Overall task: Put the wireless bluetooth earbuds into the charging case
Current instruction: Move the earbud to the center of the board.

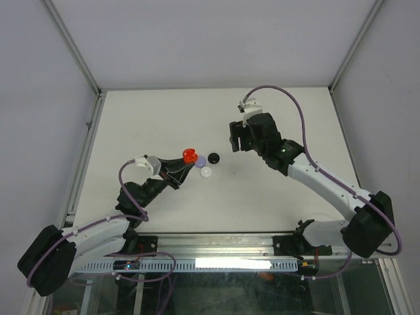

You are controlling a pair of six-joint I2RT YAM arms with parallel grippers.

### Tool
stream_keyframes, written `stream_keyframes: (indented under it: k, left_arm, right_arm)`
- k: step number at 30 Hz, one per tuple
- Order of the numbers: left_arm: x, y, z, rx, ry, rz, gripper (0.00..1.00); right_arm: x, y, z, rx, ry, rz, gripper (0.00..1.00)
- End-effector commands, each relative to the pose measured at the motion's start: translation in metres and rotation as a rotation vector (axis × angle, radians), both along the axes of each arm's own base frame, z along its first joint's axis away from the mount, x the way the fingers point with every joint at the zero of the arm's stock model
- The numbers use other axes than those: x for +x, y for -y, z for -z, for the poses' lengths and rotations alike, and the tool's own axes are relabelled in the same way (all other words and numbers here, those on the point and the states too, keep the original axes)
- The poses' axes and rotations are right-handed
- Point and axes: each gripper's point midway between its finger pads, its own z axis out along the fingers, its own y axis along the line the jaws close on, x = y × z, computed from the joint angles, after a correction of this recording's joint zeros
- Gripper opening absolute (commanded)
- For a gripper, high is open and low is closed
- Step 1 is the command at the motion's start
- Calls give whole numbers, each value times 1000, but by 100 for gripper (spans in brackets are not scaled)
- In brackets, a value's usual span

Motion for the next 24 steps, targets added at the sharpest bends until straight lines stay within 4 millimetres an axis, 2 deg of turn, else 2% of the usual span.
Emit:
stream_keyframes:
  k: [1,6,9,15,24]
  left_arm:
    - [-5,-3,4,-26,-64,2,0]
    - [-7,-3,2,-27,-73,13,0]
    - [-9,-2,2,-20,-75,23,0]
    - [-10,2,3,-14,-82,42,0]
    - [-9,4,6,-9,-86,50,0]
  right_arm:
    - [28,36,19,-13,-63,134,68]
    - [59,87,67,-34,-176,282,68]
    - [70,104,89,-17,-242,325,68]
    - [81,122,124,-24,-321,366,63]
    - [79,135,159,-127,-403,392,42]
